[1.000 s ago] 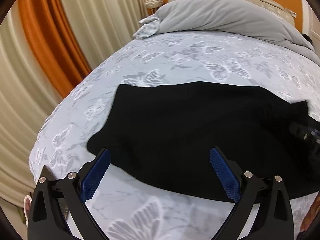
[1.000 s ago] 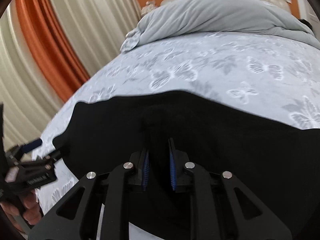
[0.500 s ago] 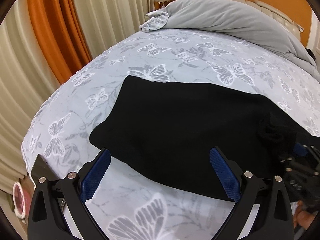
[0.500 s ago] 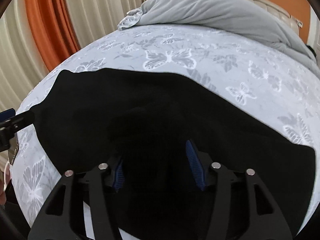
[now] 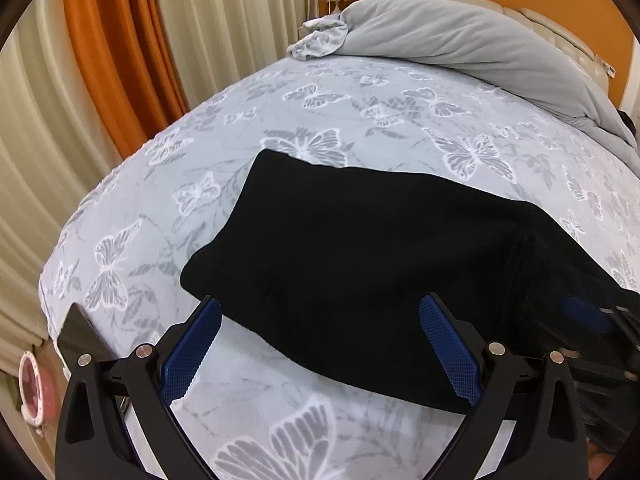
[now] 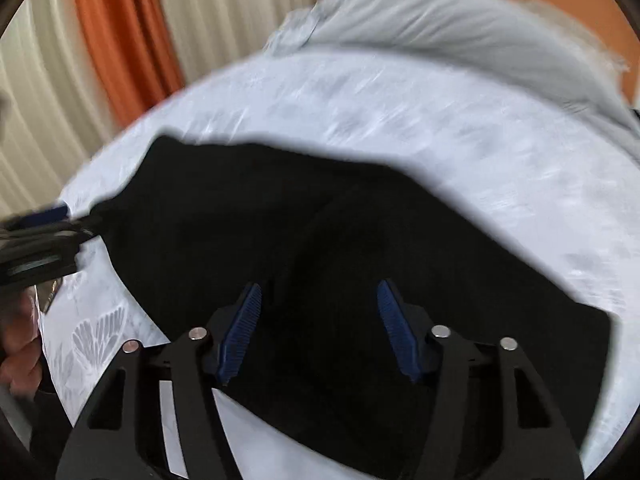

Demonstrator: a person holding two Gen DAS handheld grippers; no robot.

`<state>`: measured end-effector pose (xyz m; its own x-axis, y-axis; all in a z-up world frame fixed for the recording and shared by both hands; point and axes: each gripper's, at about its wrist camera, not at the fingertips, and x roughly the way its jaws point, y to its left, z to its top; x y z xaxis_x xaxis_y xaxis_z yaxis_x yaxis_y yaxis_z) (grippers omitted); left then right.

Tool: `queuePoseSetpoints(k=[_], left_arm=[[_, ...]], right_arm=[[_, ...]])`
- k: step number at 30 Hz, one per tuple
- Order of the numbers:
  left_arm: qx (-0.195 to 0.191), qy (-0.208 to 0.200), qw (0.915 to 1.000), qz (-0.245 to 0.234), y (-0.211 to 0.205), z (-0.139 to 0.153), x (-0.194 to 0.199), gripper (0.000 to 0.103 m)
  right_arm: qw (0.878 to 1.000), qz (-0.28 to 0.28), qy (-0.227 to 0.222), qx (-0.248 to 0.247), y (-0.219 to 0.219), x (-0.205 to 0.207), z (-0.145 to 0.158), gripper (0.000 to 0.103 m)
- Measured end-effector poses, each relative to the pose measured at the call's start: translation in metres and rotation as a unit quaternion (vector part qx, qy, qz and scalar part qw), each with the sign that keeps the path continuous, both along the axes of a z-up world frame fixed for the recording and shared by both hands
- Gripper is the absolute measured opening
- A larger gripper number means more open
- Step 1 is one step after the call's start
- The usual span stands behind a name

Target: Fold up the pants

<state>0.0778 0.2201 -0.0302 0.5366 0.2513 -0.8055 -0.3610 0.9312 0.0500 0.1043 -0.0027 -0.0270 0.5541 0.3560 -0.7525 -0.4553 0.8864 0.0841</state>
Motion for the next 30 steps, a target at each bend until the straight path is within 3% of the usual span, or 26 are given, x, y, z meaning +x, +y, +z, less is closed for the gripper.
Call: queuePoseSetpoints(k=[1, 2, 5, 7, 9, 11, 17, 18, 20, 22, 26, 28, 30], left_arm=[[0.001, 0.000, 1.0000, 0.002, 0.002, 0.000, -0.001, 0.097], [0.001, -0.001, 1.0000, 0.004, 0.004, -0.001, -0.001, 0.097], [-0.009, 0.002, 0.9999, 0.013, 0.010, -0.003, 0.000, 0.097], [-0.039, 0.003, 0.9991, 0.018, 0.017, -0.006, 0.002, 0.097], [-0.098, 0.008, 0.9948, 0.028, 0.027, -0.013, 0.004, 0.097], [-0.127, 0.014, 0.9906, 0.051, 0.034, -0.021, 0.004, 0.097], [-0.163, 0.013, 0.9823, 0.092, 0.041, -0.028, 0.004, 0.097], [-0.162, 0.009, 0.9825, 0.091, 0.038, -0.027, 0.004, 0.097], [-0.160, 0.010, 0.9834, 0.084, 0.032, -0.026, 0.008, 0.097], [-0.161, 0.014, 0.9841, 0.074, 0.027, -0.026, 0.011, 0.097], [-0.158, 0.011, 0.9859, 0.055, 0.012, -0.021, 0.014, 0.097], [-0.151, 0.006, 0.9874, 0.047, 0.005, -0.017, 0.013, 0.097], [-0.144, 0.003, 0.9891, 0.033, -0.005, -0.015, 0.010, 0.097]], right_arm=[[1.000, -0.019, -0.010, 0.007, -0.021, -0.004, 0.011, 0.088], [0.999, -0.044, -0.020, 0.014, -0.047, -0.008, 0.021, 0.096], [0.991, -0.130, -0.024, 0.003, -0.133, -0.015, 0.026, 0.096], [0.980, -0.199, 0.017, 0.005, -0.191, -0.017, -0.001, 0.096], [0.967, -0.238, 0.072, 0.063, -0.231, -0.017, -0.035, 0.096], [0.954, -0.241, 0.135, 0.115, -0.247, -0.008, -0.059, 0.088], [0.939, -0.199, 0.184, 0.213, -0.231, -0.005, -0.081, 0.088], [0.941, -0.204, 0.177, 0.206, -0.225, -0.005, -0.083, 0.086], [0.947, -0.201, 0.166, 0.190, -0.214, -0.003, -0.081, 0.029], [0.939, -0.205, 0.161, 0.225, -0.214, -0.005, -0.071, 0.024], [0.955, -0.200, 0.074, 0.208, -0.226, -0.026, -0.016, 0.018], [0.950, -0.203, 0.069, 0.225, -0.245, -0.026, -0.007, 0.018], [0.950, -0.222, 0.061, 0.210, -0.266, -0.037, -0.004, 0.018]])
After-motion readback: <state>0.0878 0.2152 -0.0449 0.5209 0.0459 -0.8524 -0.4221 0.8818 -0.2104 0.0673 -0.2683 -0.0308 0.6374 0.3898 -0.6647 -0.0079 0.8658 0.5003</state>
